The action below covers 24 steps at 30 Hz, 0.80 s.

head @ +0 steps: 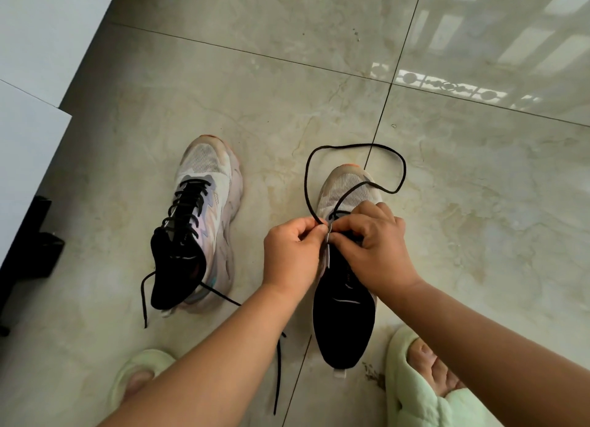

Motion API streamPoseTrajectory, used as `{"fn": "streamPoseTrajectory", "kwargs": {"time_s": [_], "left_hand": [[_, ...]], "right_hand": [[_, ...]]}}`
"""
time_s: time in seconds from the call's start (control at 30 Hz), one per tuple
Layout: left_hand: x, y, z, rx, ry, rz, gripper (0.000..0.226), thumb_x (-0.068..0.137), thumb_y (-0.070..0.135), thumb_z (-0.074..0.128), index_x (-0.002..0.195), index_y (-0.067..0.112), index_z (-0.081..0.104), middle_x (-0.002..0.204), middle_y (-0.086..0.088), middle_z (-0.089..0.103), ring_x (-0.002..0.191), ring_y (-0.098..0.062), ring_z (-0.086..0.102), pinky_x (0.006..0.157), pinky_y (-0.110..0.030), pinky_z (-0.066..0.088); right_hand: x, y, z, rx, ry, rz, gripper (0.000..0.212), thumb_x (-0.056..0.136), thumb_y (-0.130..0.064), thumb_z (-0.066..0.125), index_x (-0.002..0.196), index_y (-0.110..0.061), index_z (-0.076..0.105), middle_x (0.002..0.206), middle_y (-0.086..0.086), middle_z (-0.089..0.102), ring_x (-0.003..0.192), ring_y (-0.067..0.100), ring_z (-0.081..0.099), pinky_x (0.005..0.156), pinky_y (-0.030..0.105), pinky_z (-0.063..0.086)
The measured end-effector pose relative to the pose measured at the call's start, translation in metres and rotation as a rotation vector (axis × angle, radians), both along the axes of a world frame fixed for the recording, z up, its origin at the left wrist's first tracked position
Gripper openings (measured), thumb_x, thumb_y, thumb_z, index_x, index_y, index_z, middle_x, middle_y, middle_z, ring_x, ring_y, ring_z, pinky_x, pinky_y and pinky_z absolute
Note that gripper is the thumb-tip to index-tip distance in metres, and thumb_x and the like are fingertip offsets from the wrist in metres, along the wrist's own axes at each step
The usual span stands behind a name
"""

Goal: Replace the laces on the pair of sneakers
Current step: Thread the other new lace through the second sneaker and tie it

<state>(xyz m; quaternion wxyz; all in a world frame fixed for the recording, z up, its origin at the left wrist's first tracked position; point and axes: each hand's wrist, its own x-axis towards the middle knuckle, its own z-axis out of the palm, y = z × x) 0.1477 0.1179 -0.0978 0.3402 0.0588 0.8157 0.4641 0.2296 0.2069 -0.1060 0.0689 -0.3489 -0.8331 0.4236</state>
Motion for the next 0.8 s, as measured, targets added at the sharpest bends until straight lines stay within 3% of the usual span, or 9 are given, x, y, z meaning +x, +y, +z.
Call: {"fn": "streamPoseTrajectory", "kwargs": {"time_s": [0.13,0.23,0.3,0.37,0.47,0.6,0.7,0.8], "left_hand": [[-0.005,-0.002,0.002,0.003,-0.040,-0.008,0.009,0.081,0.010,0.069,0.076,0.018,0.072,0.074,0.001,0.071,0.070,-0.005,0.062,0.073,-0.021,0.052],[-0.009,-0.005,0.010,-0.030,-0.045,-0.175,0.012,0.074,0.016,0.068,0.080,0.026,0.064,0.078,0.008,0.065,0.066,0.005,0.057,0.065,-0.008,0.044],[-0.002,-0.006,0.015,-0.086,-0.054,-0.287,0.031,0.063,0.022,0.063,0.092,0.025,0.054,0.090,0.007,0.060,0.077,0.002,0.058,0.070,-0.011,0.046],[0.005,-0.006,0.016,-0.177,0.072,-0.341,0.035,0.068,0.018,0.062,0.097,0.024,0.045,0.093,0.005,0.058,0.084,-0.009,0.059,0.071,-0.018,0.046],[0.008,-0.004,0.015,-0.239,0.280,-0.295,0.034,0.077,0.010,0.058,0.101,0.026,0.040,0.079,0.009,0.052,0.069,-0.006,0.051,0.055,-0.011,0.037],[0.004,-0.002,0.012,-0.239,0.282,-0.204,0.037,0.080,0.007,0.055,0.113,0.019,0.045,0.078,0.012,0.046,0.063,-0.005,0.047,0.055,-0.007,0.038],[-0.001,-0.004,0.011,-0.249,0.296,-0.167,0.037,0.081,0.007,0.055,0.116,0.017,0.049,0.082,0.010,0.051,0.064,-0.005,0.047,0.055,-0.007,0.038],[-0.003,-0.005,0.013,-0.252,0.306,-0.165,0.037,0.078,0.008,0.058,0.112,0.020,0.052,0.083,0.005,0.057,0.064,-0.006,0.051,0.056,-0.012,0.038]], "right_hand": [[-0.001,0.003,-0.001,0.015,-0.018,0.029,0.005,0.077,-0.016,0.072,0.075,-0.020,0.072,0.071,-0.017,0.045,0.086,0.011,0.043,0.075,0.027,0.018],[-0.004,0.006,0.001,0.024,0.006,0.051,0.009,0.074,-0.009,0.071,0.069,-0.016,0.071,0.067,-0.017,0.042,0.079,0.013,0.043,0.075,0.035,0.032],[-0.006,0.008,0.005,0.014,0.020,0.081,0.010,0.073,-0.007,0.070,0.067,-0.014,0.070,0.065,-0.018,0.041,0.077,0.016,0.044,0.071,0.039,0.039],[-0.008,0.010,0.009,0.010,0.018,0.133,0.010,0.073,-0.005,0.068,0.066,-0.013,0.069,0.066,-0.016,0.043,0.077,0.018,0.045,0.070,0.033,0.039],[-0.006,0.016,0.016,-0.014,0.003,0.185,0.010,0.073,-0.006,0.064,0.064,-0.010,0.064,0.071,-0.006,0.049,0.079,0.019,0.046,0.069,0.024,0.035],[0.027,0.029,0.023,-0.038,0.044,0.087,0.008,0.067,-0.014,0.055,0.059,-0.014,0.053,0.069,-0.005,0.049,0.076,0.013,0.045,0.065,0.012,0.031],[0.056,0.040,0.017,0.023,-0.071,-0.047,0.013,0.070,-0.013,0.059,0.059,-0.013,0.053,0.067,-0.005,0.048,0.073,0.011,0.043,0.059,0.017,0.030],[0.062,0.045,0.010,0.047,-0.192,-0.085,0.009,0.073,-0.009,0.064,0.066,-0.012,0.059,0.071,-0.004,0.050,0.078,0.018,0.045,0.066,0.027,0.037]]}}
